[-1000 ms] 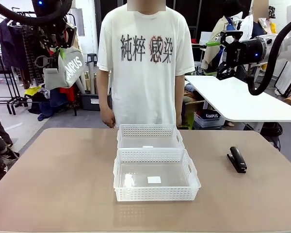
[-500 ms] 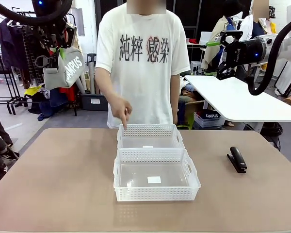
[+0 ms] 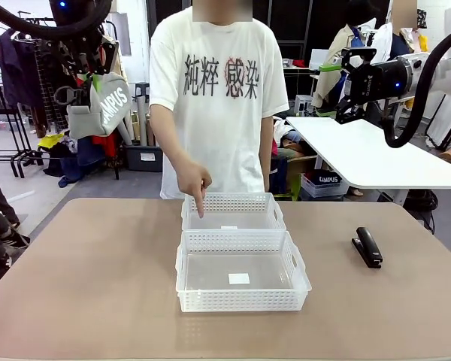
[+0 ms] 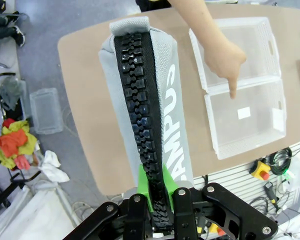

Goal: Distribute items into two baskets.
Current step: Move the picked Pencil pouch towards the Organizing basket indicated by the person, stopping as directed.

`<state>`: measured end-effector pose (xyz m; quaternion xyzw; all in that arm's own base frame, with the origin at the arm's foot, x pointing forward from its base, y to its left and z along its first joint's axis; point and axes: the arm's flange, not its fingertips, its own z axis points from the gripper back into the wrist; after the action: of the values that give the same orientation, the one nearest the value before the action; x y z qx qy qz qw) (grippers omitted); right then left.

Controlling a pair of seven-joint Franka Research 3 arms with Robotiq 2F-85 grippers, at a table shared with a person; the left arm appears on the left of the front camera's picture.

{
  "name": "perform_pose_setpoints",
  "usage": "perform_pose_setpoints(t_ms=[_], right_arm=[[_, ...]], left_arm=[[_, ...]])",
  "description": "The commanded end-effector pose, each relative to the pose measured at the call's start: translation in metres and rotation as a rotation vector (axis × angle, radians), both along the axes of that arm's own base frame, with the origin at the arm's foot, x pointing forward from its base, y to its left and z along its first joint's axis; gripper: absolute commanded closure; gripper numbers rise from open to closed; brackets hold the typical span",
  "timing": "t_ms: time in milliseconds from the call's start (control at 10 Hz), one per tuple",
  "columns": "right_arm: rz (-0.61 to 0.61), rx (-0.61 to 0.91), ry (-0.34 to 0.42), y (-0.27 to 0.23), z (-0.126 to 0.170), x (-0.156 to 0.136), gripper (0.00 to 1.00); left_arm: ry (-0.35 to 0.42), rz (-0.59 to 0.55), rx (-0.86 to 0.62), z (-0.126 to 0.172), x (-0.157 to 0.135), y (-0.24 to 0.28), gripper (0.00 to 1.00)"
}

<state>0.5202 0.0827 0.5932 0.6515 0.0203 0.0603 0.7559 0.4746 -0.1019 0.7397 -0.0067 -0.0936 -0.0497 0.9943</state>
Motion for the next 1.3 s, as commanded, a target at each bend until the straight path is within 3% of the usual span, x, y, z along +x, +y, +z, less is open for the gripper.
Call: perform_pose_setpoints(t_ms=[0, 800, 900, 1200], right_arm=[[0.010, -0.013, -0.006, 0.000, 0.003, -0.001, 0.00], [0.010, -0.013, -0.006, 0.000, 0.003, -0.001, 0.00], [0.010, -0.013, -0.006, 0.000, 0.003, -0.001, 0.00], [0.010, -0.013, -0.006, 0.000, 0.003, -0.001, 0.00]], left_arm=[[-0.004, 0.002, -0.003, 0.001, -0.003, 0.001, 1.00], [0.000, 0.000, 0.000, 0.000, 0.000, 0.000, 1.00], [0.043, -0.090, 0.029, -0.001, 0.000, -0.007, 1.00], [0.048, -0.335, 0.096, 0.004, -0.004, -0.029, 1.00]])
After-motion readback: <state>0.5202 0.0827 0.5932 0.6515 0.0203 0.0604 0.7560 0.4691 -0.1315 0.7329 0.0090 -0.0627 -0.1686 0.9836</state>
